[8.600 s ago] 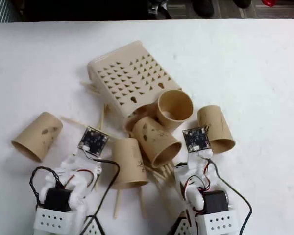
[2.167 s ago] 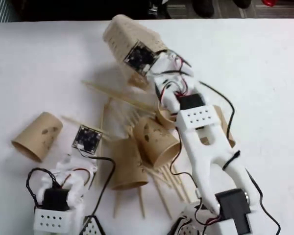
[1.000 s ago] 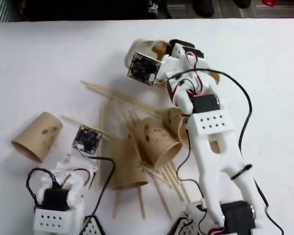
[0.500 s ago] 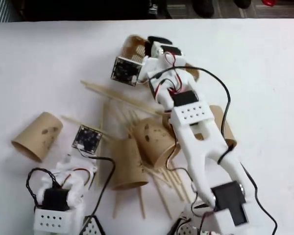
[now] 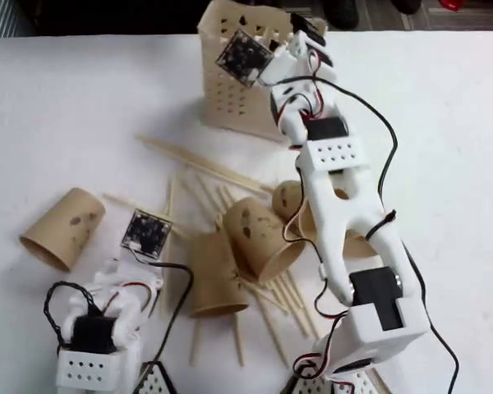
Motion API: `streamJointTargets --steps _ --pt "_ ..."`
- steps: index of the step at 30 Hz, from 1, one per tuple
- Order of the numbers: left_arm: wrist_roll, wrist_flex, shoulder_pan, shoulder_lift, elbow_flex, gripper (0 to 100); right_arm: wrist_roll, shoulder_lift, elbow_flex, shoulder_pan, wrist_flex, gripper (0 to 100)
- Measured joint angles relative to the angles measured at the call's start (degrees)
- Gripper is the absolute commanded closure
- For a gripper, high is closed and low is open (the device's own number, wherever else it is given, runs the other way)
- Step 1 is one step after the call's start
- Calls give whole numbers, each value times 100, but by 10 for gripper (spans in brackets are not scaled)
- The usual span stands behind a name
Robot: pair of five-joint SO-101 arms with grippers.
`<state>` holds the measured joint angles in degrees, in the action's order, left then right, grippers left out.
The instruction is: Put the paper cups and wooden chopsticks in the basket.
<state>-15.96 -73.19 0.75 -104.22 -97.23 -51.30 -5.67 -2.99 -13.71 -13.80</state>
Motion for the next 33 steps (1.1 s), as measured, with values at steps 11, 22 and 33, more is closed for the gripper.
streamJointTargets --steps 11,22,33 --pt "0 0 0 0 0 973 844 79 158 9 -1248 819" --pt "0 0 0 0 0 973 2884 985 176 44 -3270 817" --pt "0 0 0 0 0 973 1468 1011 202 105 -3429 678"
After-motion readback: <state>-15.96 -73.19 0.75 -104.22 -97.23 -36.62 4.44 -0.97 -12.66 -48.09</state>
